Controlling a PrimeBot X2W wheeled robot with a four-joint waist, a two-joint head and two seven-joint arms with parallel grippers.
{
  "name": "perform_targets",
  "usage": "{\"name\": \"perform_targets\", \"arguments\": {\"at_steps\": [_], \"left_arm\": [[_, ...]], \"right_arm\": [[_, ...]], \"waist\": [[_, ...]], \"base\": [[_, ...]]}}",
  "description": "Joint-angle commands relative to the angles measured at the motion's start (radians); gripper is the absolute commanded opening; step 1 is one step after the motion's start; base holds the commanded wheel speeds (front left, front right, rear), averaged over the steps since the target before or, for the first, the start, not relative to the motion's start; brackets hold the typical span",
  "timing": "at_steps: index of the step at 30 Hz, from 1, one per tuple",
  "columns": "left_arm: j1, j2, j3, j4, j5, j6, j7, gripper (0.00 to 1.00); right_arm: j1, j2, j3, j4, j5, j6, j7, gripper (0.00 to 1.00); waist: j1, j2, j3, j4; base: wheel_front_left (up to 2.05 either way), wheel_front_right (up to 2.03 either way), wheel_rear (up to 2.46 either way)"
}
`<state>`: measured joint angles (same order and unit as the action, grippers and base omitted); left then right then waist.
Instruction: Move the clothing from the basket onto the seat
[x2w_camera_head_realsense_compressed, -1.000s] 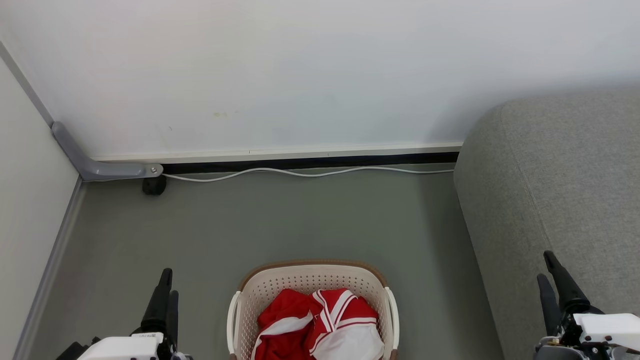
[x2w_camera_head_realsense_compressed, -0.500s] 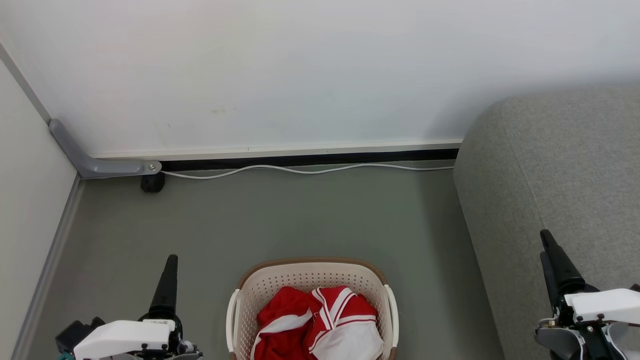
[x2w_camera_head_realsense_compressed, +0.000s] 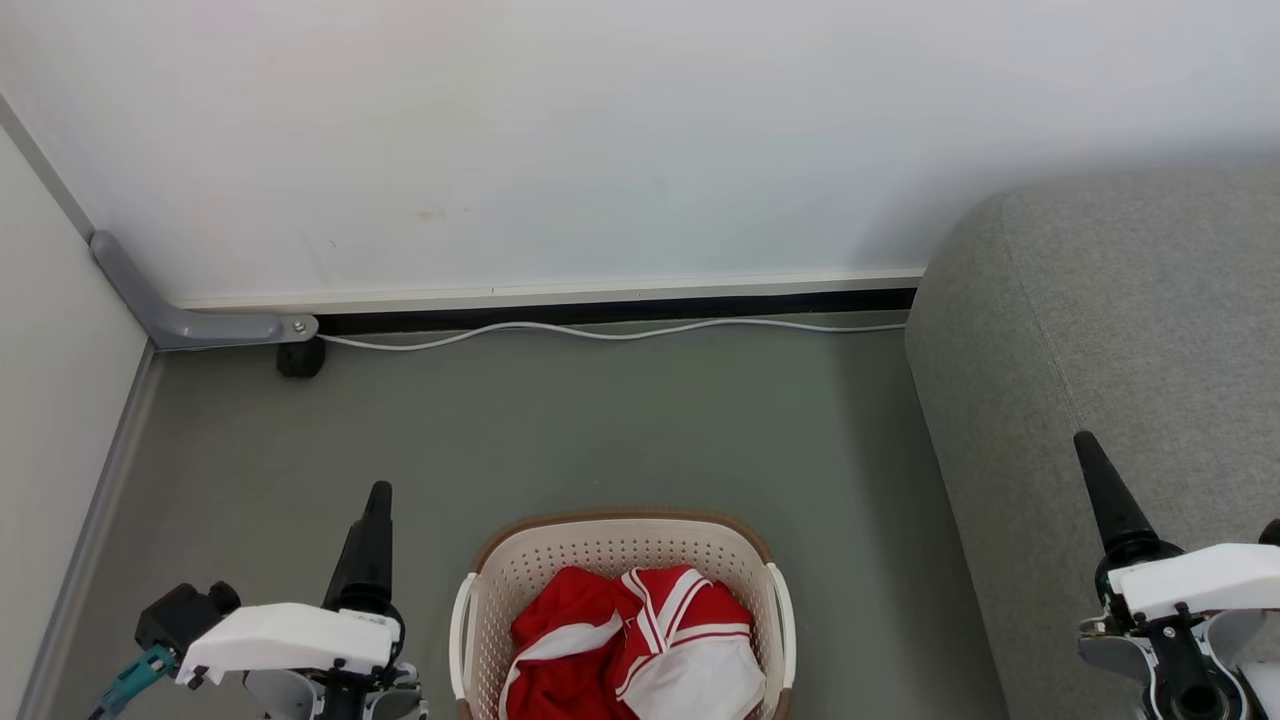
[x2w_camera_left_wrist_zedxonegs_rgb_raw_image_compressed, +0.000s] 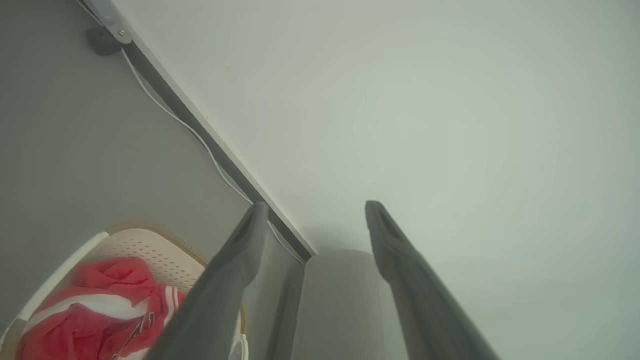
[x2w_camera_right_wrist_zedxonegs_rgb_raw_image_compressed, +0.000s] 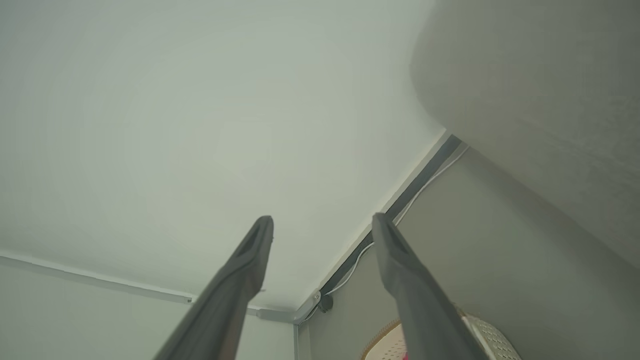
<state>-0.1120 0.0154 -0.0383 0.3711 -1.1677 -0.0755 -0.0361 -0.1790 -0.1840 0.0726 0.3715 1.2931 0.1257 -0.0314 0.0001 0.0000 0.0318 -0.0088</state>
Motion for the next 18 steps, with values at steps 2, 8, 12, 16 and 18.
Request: {"name": "perform_targets", "arguments": {"at_steps": [2, 8, 12, 16, 18], "left_arm": [[-0.070, 0.013, -0.006, -0.025, 0.073, 0.013, -0.015, 1.00], [-0.081, 0.014, -0.032, -0.015, 0.166, 0.034, -0.030, 1.00], [-0.092, 0.016, -0.050, -0.005, 0.244, 0.049, -0.042, 1.00], [-0.102, 0.017, -0.063, 0.006, 0.320, 0.065, -0.053, 1.00], [-0.107, 0.017, -0.069, 0.009, 0.355, 0.073, -0.059, 1.00]], "right_arm": [[-0.057, -0.037, 0.019, -0.020, -0.056, 0.002, -0.020, 1.00], [-0.070, -0.050, 0.033, -0.016, -0.128, 0.003, -0.035, 1.00], [-0.079, -0.061, 0.047, -0.012, -0.184, 0.003, -0.047, 1.00], [-0.089, -0.074, 0.064, -0.006, -0.236, 0.003, -0.058, 1.00], [-0.094, -0.081, 0.072, -0.002, -0.259, 0.003, -0.064, 1.00]], "waist": [[-0.0001, 0.0000, 0.001, -0.001], [-0.0001, 0.0000, 0.003, -0.002], [-0.0001, 0.0000, 0.004, -0.003], [-0.0001, 0.0000, 0.005, -0.004], [-0.0001, 0.0000, 0.007, -0.004]], "base": [[0.00, 0.00, 0.00], [0.00, 0.00, 0.00], [0.00, 0.00, 0.00], [0.00, 0.00, 0.00], [0.00, 0.00, 0.00]]}}
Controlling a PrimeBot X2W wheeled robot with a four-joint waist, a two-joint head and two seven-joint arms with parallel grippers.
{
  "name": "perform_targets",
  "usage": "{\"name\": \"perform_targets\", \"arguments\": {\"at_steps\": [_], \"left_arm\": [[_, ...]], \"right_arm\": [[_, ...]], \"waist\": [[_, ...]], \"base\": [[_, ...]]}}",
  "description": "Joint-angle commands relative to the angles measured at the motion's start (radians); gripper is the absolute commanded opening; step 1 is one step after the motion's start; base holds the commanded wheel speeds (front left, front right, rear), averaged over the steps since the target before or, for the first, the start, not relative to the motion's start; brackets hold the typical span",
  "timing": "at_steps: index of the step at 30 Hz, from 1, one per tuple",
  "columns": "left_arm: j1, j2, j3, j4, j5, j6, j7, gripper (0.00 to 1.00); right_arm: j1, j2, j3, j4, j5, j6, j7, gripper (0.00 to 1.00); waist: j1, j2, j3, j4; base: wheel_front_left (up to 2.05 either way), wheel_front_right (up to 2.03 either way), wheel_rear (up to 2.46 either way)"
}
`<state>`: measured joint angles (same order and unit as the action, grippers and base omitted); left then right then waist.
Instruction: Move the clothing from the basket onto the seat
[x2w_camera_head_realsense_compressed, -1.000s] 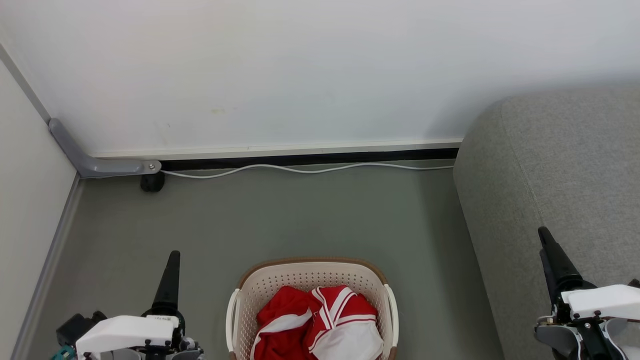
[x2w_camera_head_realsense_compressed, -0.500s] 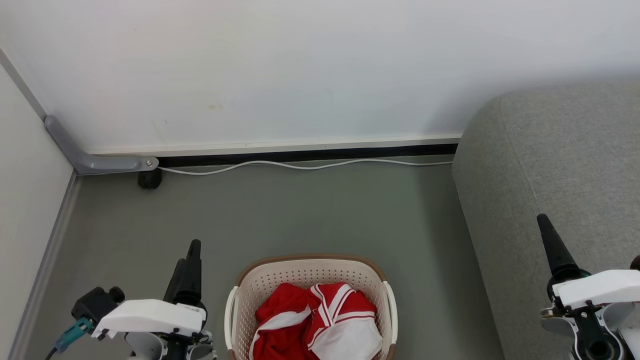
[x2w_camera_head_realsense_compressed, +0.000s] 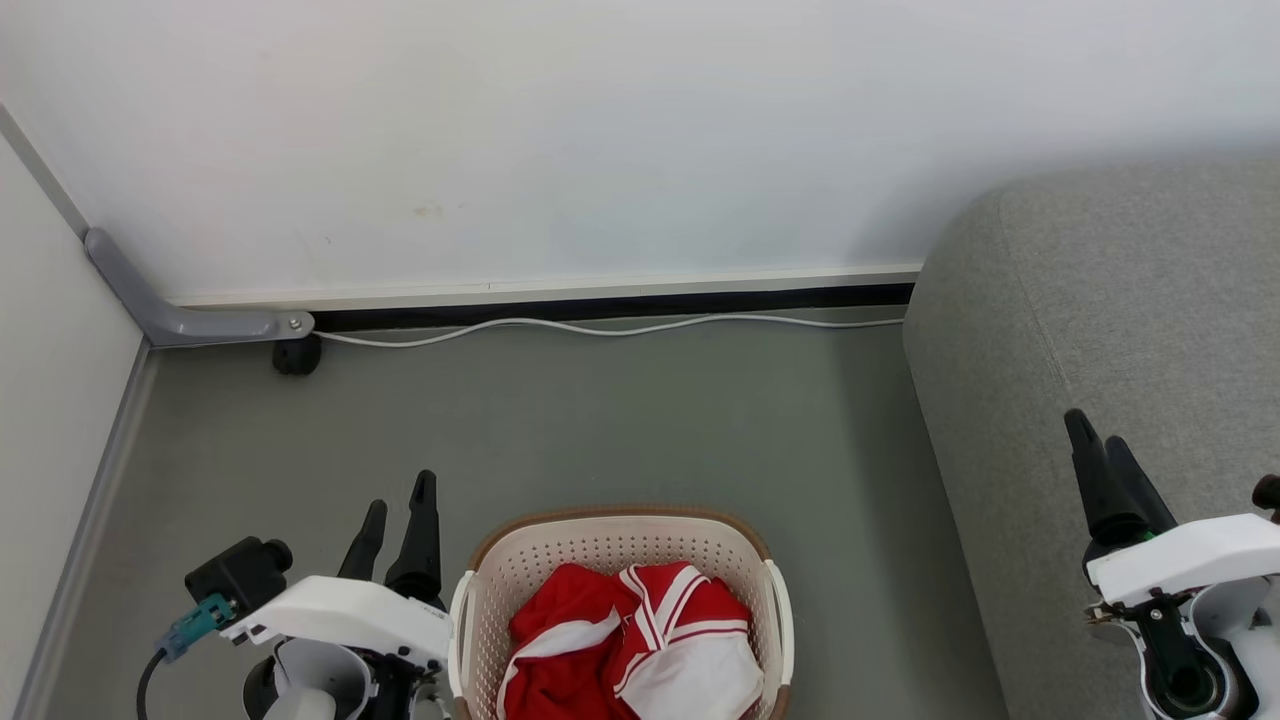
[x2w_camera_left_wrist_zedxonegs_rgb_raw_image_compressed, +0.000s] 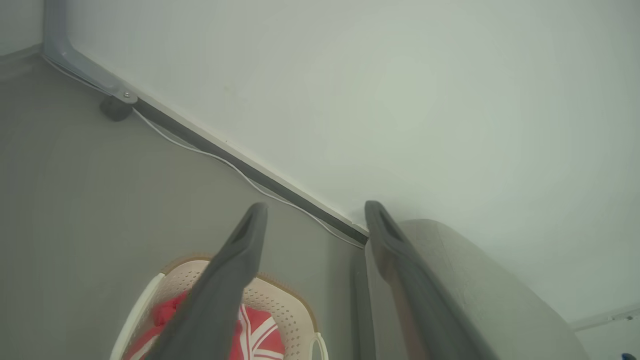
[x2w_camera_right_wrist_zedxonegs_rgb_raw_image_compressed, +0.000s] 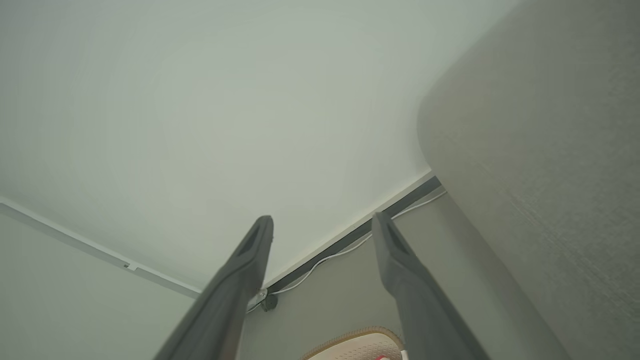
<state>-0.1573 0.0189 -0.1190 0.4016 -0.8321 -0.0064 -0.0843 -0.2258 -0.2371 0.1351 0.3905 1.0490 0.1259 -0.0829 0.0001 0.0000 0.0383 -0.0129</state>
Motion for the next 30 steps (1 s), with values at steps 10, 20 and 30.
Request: {"name": "perform_targets", "arguments": {"at_steps": [10, 20, 30], "left_arm": [[-0.081, 0.017, -0.007, 0.004, 0.151, 0.032, -0.040, 1.00], [-0.099, 0.020, -0.008, 0.026, 0.283, 0.074, -0.070, 1.00], [-0.106, 0.023, 0.005, 0.033, 0.372, 0.114, -0.096, 1.00]], "right_arm": [[-0.079, -0.062, 0.059, 0.010, -0.110, 0.003, -0.042, 1.00], [-0.110, -0.097, 0.102, 0.027, -0.193, 0.003, -0.071, 1.00], [-0.131, -0.121, 0.117, 0.042, -0.268, 0.004, -0.097, 1.00]], "waist": [[0.0000, 0.0000, 0.004, -0.003], [0.0000, 0.0000, 0.008, -0.006], [0.0000, 0.0000, 0.009, -0.007]], "base": [[0.00, 0.00, 0.00], [0.00, 0.00, 0.00], [0.00, 0.00, 0.00]]}}
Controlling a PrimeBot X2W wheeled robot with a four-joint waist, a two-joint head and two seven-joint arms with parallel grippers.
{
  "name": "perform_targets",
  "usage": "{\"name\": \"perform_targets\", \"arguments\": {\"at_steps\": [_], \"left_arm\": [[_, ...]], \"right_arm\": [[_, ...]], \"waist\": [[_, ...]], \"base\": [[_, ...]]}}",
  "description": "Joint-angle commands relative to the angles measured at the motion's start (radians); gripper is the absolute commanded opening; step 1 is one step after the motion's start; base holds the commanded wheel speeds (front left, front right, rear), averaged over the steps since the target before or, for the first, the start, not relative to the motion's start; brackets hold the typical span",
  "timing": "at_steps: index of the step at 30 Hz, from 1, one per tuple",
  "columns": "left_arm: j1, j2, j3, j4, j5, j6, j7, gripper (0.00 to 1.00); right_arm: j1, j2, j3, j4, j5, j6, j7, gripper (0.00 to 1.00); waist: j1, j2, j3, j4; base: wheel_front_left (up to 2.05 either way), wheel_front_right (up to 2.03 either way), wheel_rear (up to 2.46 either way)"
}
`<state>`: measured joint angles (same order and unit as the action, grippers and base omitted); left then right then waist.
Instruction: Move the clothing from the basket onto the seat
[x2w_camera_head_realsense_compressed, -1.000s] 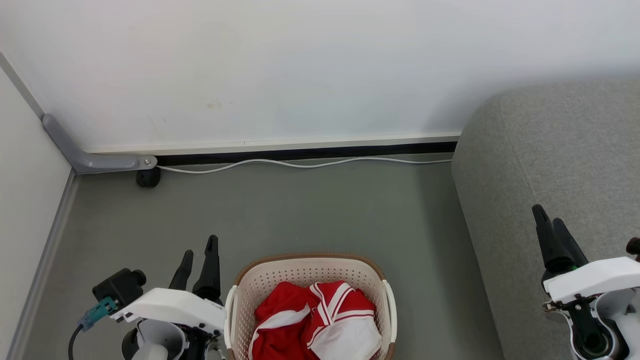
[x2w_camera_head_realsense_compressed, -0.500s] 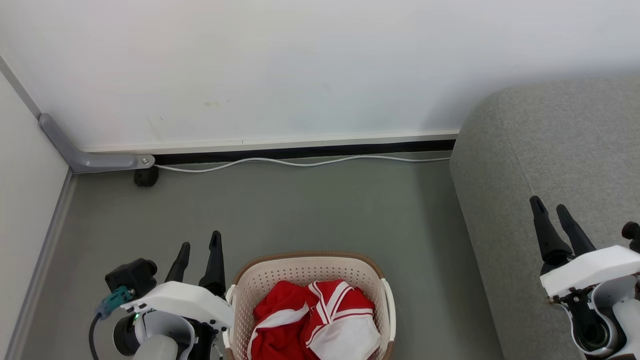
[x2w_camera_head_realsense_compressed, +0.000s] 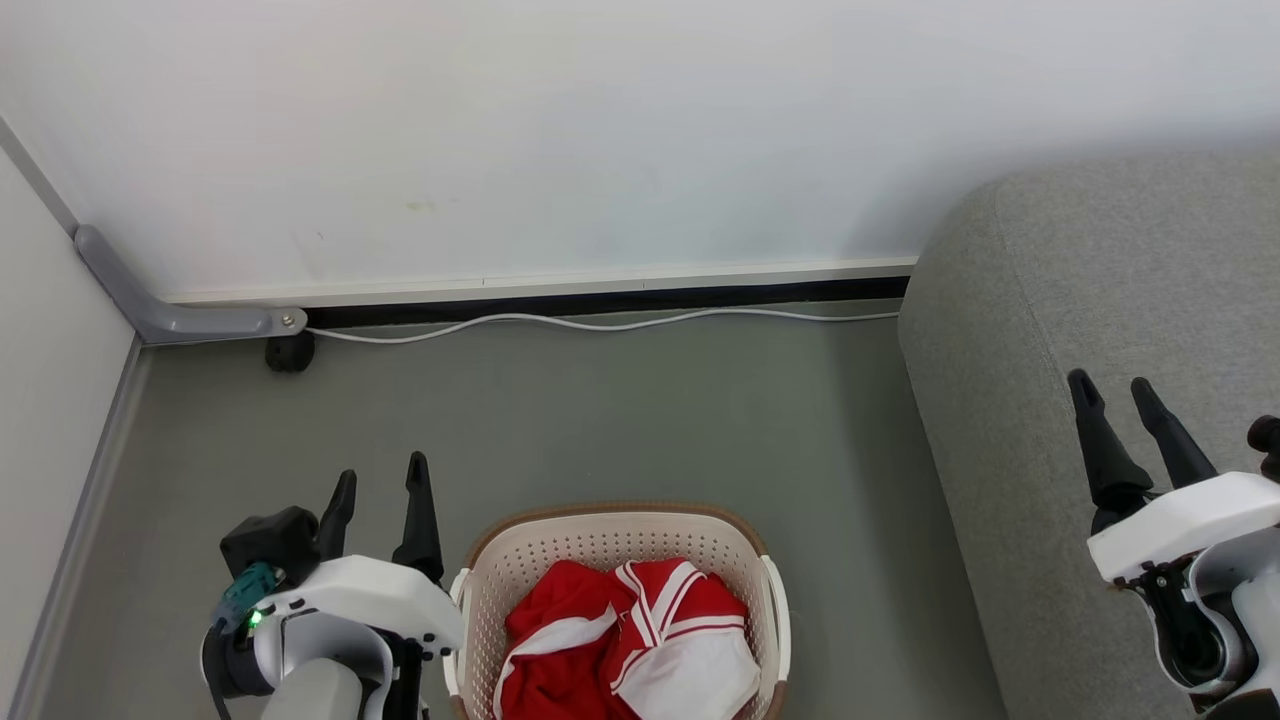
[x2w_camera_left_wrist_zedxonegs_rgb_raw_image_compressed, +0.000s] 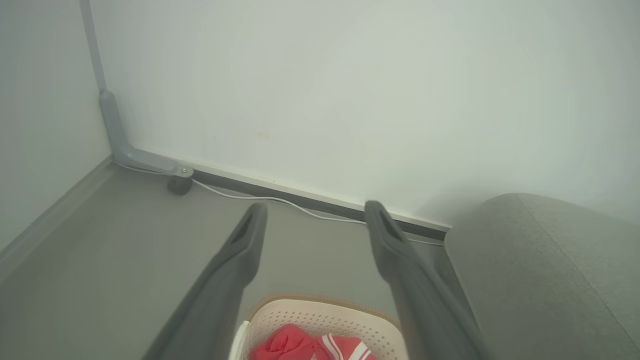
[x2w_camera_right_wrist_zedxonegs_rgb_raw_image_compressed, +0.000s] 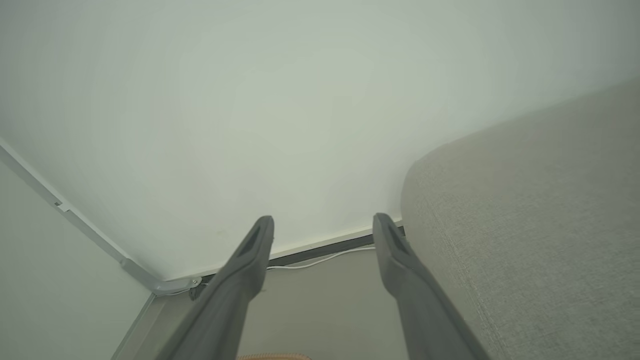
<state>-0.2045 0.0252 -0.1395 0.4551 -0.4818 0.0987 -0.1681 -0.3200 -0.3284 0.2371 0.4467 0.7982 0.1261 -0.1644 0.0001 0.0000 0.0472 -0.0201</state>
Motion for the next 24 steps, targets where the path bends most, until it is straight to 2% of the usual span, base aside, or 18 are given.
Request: {"name": "perform_targets", "arguments": {"at_steps": [1, 24], "left_arm": [[-0.059, 0.017, 0.026, -0.021, 0.032, 0.012, -0.015, 1.00], [-0.087, 0.024, 0.010, -0.003, 0.267, 0.066, -0.083, 1.00]], "right_arm": [[-0.039, -0.033, 0.017, -0.012, -0.025, 0.004, -0.019, 1.00], [-0.094, -0.090, 0.040, 0.029, -0.236, 0.004, -0.086, 1.00]], "waist": [[-0.0001, 0.0000, -0.001, 0.000], [-0.0001, 0.0000, 0.001, -0.002]], "base": [[0.00, 0.00, 0.00], [0.00, 0.00, 0.00]]}}
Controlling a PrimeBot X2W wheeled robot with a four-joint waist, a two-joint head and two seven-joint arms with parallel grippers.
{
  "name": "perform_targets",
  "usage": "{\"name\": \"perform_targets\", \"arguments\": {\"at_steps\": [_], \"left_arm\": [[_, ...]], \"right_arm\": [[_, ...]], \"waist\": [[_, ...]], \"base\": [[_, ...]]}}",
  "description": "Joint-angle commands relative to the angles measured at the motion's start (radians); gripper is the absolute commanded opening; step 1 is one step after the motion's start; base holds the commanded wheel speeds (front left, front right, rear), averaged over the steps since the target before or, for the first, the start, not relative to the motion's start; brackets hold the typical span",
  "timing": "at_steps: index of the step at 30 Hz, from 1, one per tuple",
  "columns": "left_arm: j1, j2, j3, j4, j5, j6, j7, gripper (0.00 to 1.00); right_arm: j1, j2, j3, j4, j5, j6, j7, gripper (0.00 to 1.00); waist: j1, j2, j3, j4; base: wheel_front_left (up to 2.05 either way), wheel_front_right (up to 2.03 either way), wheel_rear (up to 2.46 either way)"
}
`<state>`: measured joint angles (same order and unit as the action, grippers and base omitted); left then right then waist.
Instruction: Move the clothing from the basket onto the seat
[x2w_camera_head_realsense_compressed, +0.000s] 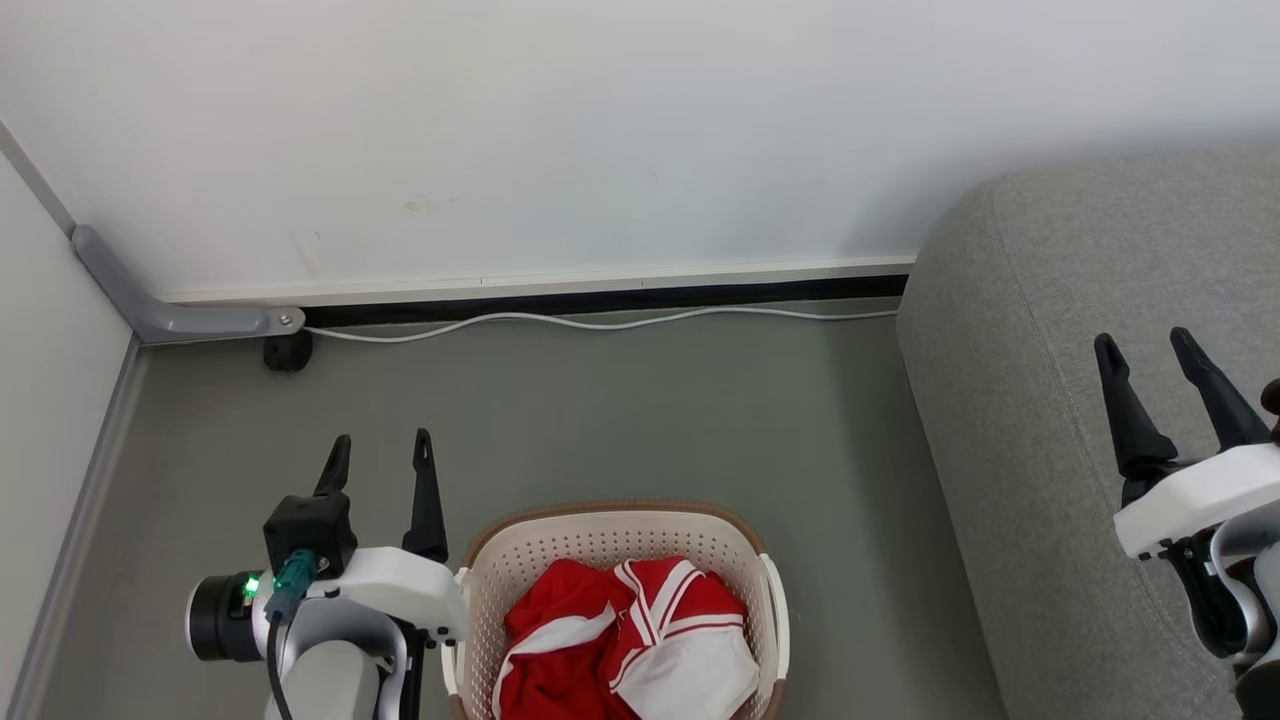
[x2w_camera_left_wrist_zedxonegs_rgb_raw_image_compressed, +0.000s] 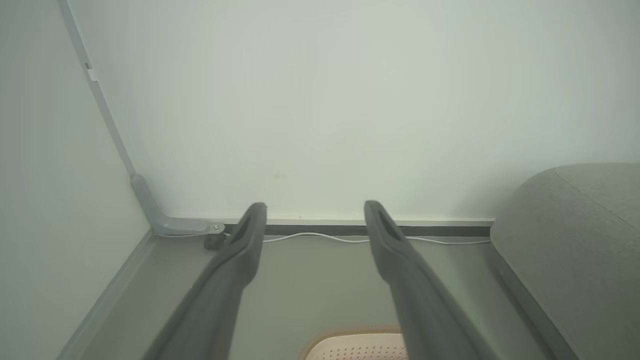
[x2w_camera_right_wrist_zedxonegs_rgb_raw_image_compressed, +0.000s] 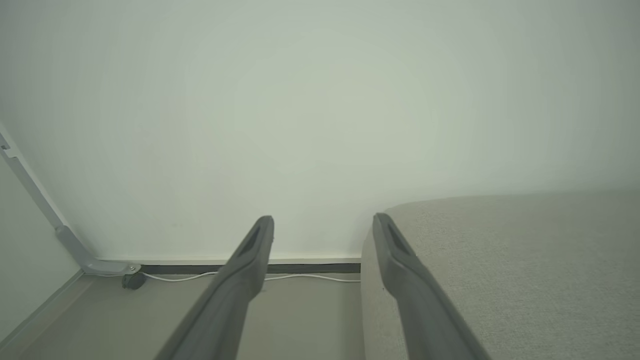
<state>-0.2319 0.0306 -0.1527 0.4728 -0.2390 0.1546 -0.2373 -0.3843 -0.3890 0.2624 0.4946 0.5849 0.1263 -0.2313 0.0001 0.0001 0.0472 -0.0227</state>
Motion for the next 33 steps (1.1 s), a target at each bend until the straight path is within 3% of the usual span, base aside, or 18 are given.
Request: {"name": "perform_targets", "arguments": {"at_steps": [1, 24, 33], "left_arm": [[-0.063, 0.019, 0.021, -0.020, 0.034, 0.012, -0.016, 1.00], [-0.070, 0.020, -0.019, -0.018, 0.035, 0.030, -0.024, 1.00], [-0.076, 0.020, -0.096, -0.030, -0.010, 0.079, -0.024, 1.00]], "right_arm": [[-0.032, -0.033, 0.015, -0.019, -0.032, 0.004, -0.022, 1.00], [-0.043, -0.036, -0.003, -0.032, -0.052, 0.004, -0.030, 1.00], [-0.062, -0.066, -0.034, -0.118, -0.023, 0.004, -0.030, 1.00]], "waist": [[0.0000, -0.0001, 0.002, 0.000], [0.0000, -0.0001, 0.019, 0.001], [0.0000, -0.0001, 0.120, -0.011]], "base": [[0.00, 0.00, 0.00], [0.00, 0.00, 0.00], [0.00, 0.00, 0.00]]}}
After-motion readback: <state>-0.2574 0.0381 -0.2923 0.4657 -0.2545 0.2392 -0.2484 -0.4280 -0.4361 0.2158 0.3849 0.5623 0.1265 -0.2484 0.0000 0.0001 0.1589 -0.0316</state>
